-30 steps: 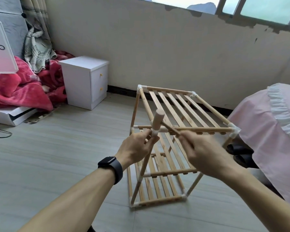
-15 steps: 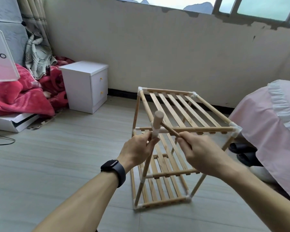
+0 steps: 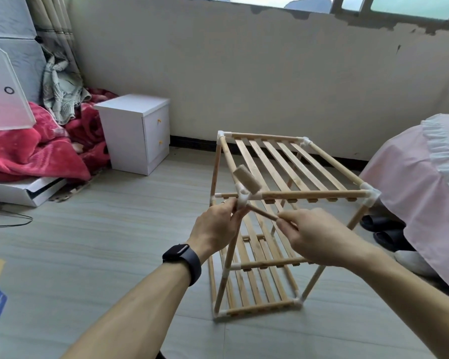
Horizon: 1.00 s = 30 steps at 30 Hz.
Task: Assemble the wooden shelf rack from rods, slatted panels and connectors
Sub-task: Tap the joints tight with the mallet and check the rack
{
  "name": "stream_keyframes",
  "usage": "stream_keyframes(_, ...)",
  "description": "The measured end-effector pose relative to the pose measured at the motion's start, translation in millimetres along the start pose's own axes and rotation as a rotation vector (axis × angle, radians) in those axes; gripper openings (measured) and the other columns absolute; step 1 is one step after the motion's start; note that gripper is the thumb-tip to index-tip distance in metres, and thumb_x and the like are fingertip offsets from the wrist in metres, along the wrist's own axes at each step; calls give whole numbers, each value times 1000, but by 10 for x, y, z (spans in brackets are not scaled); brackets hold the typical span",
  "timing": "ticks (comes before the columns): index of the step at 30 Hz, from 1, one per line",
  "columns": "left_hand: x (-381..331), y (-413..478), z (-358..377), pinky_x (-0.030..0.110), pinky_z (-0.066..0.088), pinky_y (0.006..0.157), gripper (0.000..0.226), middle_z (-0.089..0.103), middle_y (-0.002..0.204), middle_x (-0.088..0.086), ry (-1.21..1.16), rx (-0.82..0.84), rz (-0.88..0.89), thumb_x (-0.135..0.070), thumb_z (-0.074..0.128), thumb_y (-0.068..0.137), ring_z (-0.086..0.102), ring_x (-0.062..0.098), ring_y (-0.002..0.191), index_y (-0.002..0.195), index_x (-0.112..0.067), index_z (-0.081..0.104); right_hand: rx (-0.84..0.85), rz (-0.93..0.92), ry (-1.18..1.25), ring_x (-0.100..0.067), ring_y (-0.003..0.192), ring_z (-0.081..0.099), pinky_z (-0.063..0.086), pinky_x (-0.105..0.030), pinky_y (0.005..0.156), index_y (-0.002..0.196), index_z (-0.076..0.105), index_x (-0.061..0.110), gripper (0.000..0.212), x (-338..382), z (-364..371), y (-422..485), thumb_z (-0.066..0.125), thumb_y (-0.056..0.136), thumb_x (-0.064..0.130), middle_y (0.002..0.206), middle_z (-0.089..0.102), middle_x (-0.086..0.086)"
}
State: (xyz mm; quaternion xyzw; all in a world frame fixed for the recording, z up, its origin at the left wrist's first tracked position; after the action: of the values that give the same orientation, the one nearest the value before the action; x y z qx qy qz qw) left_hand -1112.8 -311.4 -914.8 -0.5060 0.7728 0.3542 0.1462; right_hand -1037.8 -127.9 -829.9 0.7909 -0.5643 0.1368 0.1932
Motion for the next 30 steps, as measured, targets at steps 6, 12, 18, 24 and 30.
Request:
stream_keyframes(6, 35, 7, -25, 41, 59, 62, 32, 65, 80, -7, -32, 16, -21, -51, 41, 102, 64, 12, 69, 117, -26, 57, -301, -88, 256, -8, 39, 43, 34, -19, 36, 108, 62, 22, 16, 23, -109, -3, 45, 107, 22, 55, 53, 2)
stream_keyframes(12, 24, 6, -30, 36, 59, 62, 35, 68, 84, -6, -18, 28, -18, -53, 40, 102, 67, 12, 74, 118, -27, 57, -245, -22, 263, -7, 42, 44, 36, -20, 38, 101, 56, 39, 20, -156, 103, 113, 43, 108, 25, 57, 51, 2)
stream_keyframes(18, 159, 56, -97, 27, 37, 45, 30, 58, 66, -7, 131, -66, -61, -50, 33, 105, 55, 12, 55, 103, -25, 50, -220, 67, 41, -9, 38, 48, 35, -18, 38, 143, 46, 33, 36, -468, 117, 234, 40, 108, 33, 53, 53, 0)
stream_keyframes(24, 361, 60, -198, 43, 53, 51, 37, 67, 76, -4, 91, -129, -172, -53, 29, 106, 63, 18, 62, 111, -25, 53, -233, -33, 113, -12, 37, 48, 39, -22, 37, 141, 50, 33, 35, -394, 190, 292, 44, 107, 28, 53, 57, 2)
stream_keyframes(30, 355, 67, -194, 50, 56, 56, 37, 70, 84, -2, 72, -158, -169, -53, 31, 105, 67, 21, 68, 114, -24, 53, -444, 38, 277, -9, 45, 60, 44, -22, 40, 111, 60, 17, 16, -616, 23, 361, 47, 107, 24, 60, 63, 0)
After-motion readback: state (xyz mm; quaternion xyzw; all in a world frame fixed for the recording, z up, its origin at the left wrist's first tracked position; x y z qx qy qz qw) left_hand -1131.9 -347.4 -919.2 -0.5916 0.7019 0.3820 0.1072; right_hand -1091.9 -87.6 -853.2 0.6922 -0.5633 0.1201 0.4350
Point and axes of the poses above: each hand's wrist, its own y-axis towards the middle knuckle, its own z-axis out of the palm, x = y × z, the point moved 3 cm from there along y, towards the middle knuckle
